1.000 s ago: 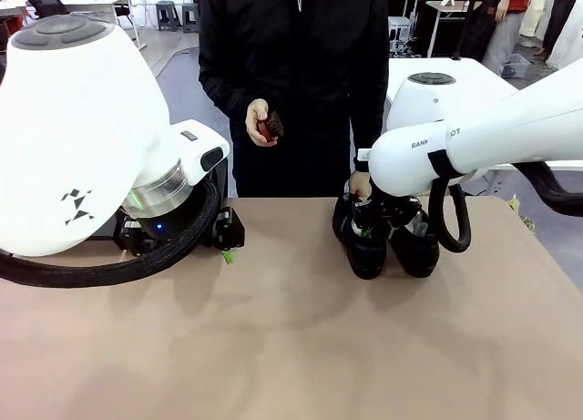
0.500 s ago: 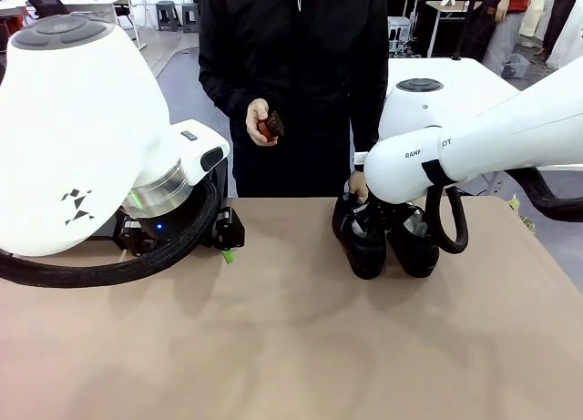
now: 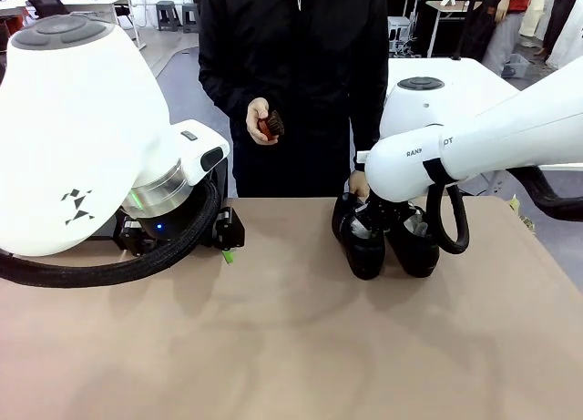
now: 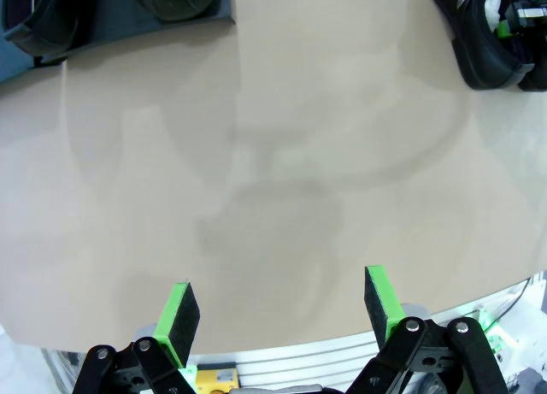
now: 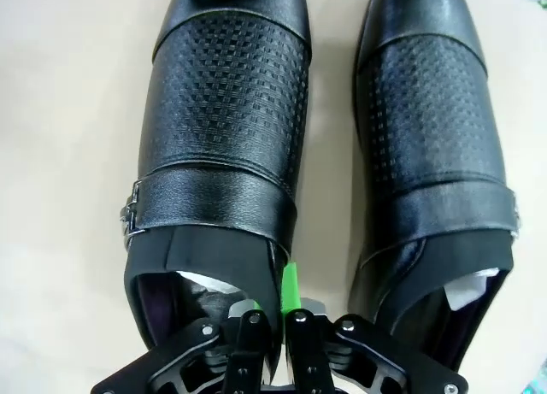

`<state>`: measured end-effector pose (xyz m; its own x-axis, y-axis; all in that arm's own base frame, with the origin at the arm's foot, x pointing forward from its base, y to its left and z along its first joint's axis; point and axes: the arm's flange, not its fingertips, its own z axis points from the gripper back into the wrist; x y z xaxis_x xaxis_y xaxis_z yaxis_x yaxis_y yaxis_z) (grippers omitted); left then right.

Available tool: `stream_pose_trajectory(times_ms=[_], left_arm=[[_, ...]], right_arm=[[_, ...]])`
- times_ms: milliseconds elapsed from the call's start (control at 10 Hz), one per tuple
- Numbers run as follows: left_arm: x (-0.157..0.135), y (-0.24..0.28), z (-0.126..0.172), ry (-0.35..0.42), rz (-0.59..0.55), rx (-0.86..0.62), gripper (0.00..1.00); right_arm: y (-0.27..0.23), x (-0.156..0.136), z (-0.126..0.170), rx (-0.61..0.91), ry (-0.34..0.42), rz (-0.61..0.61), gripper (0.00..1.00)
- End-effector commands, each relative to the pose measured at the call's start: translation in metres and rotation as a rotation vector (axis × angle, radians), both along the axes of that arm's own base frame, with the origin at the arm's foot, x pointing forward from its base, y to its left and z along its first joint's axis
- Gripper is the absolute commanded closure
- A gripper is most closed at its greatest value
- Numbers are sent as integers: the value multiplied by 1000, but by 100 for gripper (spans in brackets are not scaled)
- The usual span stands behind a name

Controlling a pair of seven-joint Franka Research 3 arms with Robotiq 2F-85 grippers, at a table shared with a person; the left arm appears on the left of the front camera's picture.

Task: Organize the shoes by placing them on the stand.
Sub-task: Pick up one Shoe and place it in the middle of the table.

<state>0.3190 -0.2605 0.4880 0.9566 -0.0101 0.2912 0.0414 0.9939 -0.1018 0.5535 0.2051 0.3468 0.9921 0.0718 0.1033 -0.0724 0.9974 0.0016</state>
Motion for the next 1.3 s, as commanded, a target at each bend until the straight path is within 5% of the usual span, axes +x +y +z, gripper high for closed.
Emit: stream_pose_trajectory(times_ms=[0, 300, 500, 700, 1100, 1200], left_arm=[[1, 1, 2, -4, -2, -12, 0], [1, 1, 2, -4, -2, -12, 0], [1, 1, 2, -4, -2, -12, 0], [1, 1, 2, -4, -2, -12, 0], [1, 1, 2, -4, -2, -12, 0], [1, 1, 2, -4, -2, -12, 0]], right_arm=[[11, -47, 44, 11, 5, -65, 100], [35, -161, 67, 106, 2, 43, 100], [54, -209, 46, 178, 87, 67, 100], [60, -244, 35, 242, 86, 31, 100], [83, -243, -2, 296, -7, -21, 100], [89, -234, -12, 285, 26, -14, 100]])
